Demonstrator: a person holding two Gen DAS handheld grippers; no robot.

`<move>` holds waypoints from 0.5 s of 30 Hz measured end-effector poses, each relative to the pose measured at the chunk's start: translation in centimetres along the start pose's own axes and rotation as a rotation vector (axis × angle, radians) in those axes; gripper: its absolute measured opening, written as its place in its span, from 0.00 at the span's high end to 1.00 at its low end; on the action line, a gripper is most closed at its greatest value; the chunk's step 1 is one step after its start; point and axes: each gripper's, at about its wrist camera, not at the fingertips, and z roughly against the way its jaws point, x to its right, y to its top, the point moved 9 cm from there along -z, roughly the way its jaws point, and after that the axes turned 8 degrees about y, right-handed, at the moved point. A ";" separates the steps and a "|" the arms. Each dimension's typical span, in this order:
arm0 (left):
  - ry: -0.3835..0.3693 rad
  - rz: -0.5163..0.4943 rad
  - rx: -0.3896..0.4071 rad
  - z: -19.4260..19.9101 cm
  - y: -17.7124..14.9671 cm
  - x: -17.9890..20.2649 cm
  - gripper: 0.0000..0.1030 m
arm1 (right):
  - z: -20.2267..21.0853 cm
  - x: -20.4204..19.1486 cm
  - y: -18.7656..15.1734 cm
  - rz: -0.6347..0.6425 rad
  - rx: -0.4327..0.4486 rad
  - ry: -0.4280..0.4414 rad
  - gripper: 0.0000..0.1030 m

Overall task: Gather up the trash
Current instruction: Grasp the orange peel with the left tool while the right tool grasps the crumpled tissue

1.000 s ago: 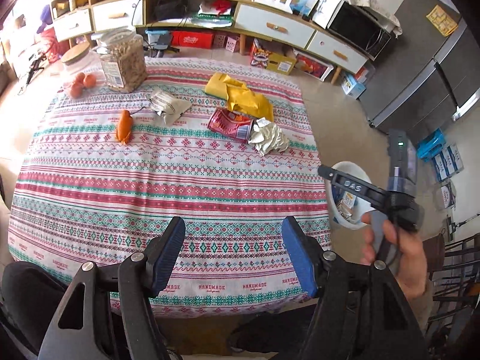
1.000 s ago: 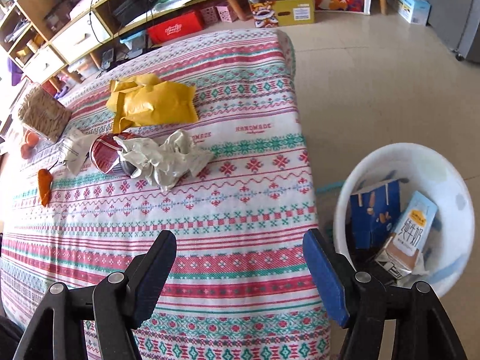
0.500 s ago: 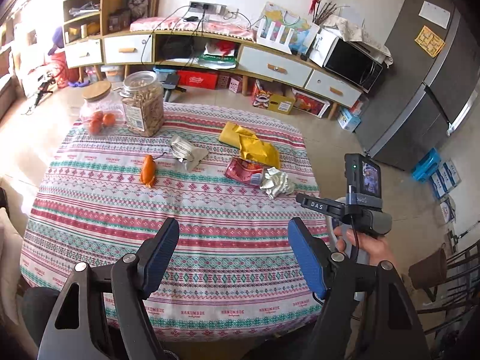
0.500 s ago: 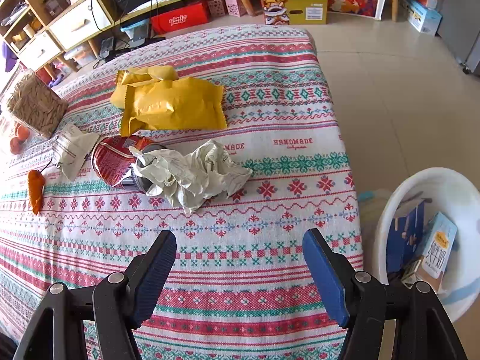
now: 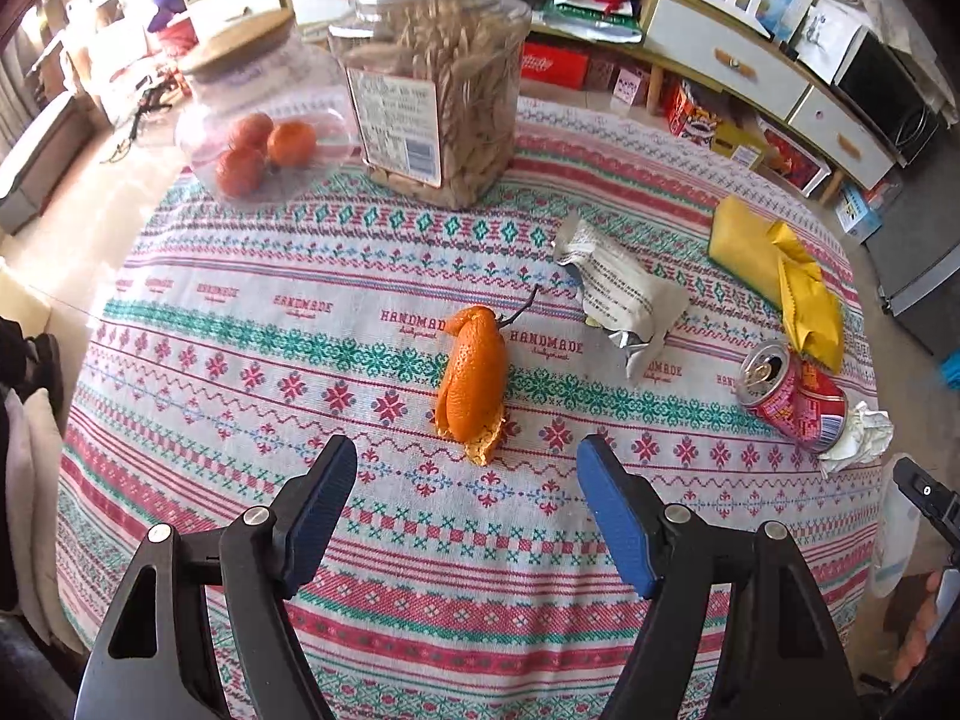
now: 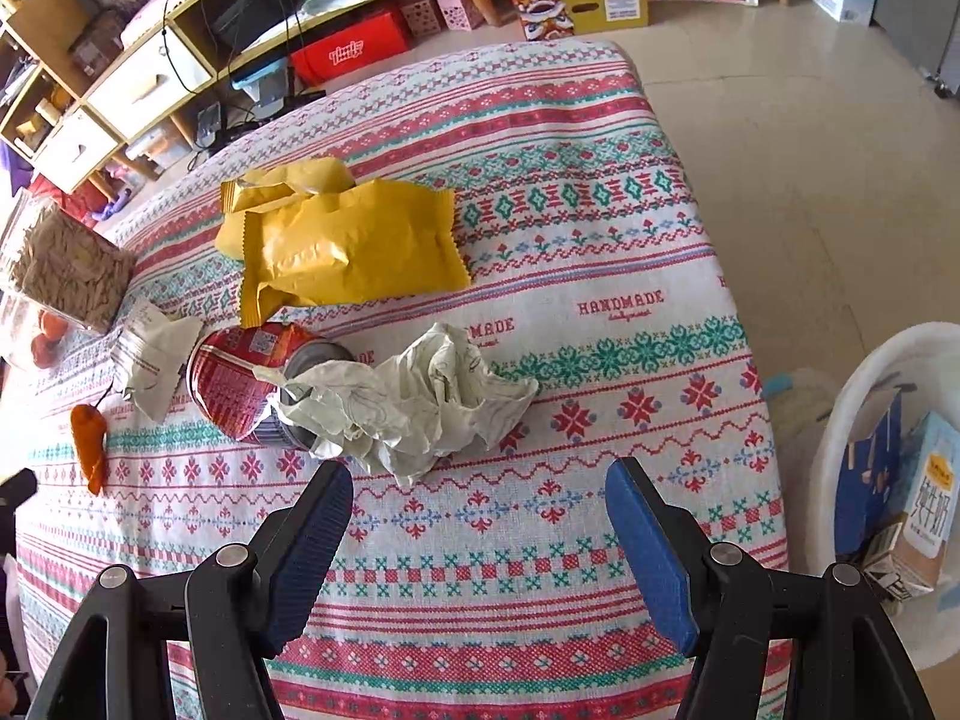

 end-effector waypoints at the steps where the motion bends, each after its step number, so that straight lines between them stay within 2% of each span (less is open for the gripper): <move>1: -0.018 -0.001 0.000 -0.6 0.4 0.2 0.24 | -0.1 -0.1 0.2 -0.016 0.002 0.017 0.28; 6: -0.009 -0.045 0.034 -2.8 2.7 1.0 0.25 | -1.3 -0.7 0.7 -0.045 -0.003 0.057 0.28; 8: -0.019 -0.035 0.046 -3.3 3.2 0.9 0.29 | -1.8 -0.9 0.9 -0.046 0.002 0.062 0.28; 9: -0.043 -0.032 0.044 -3.6 3.2 1.1 0.33 | -2.2 -0.9 1.2 -0.052 0.007 0.062 0.28; 11: -0.071 -0.041 0.021 -4.6 3.1 1.6 0.55 | -3.0 -0.8 1.6 -0.064 0.009 0.068 0.28; 12: -0.069 -0.046 0.013 -4.9 3.0 1.7 0.60 | -3.6 -0.8 1.7 -0.068 0.005 0.069 0.28; 13: -0.066 -0.049 0.012 -5.3 3.0 1.7 0.73 | -4.2 -0.7 1.6 -0.071 -0.001 0.066 0.28; 14: -0.076 -0.045 0.006 -5.6 3.0 1.7 0.76 | -4.8 -0.5 1.4 -0.077 -0.015 0.062 0.28; 15: -0.093 -0.032 0.002 -5.7 2.9 1.7 0.78 | -5.3 -0.5 1.1 -0.083 -0.030 0.063 0.36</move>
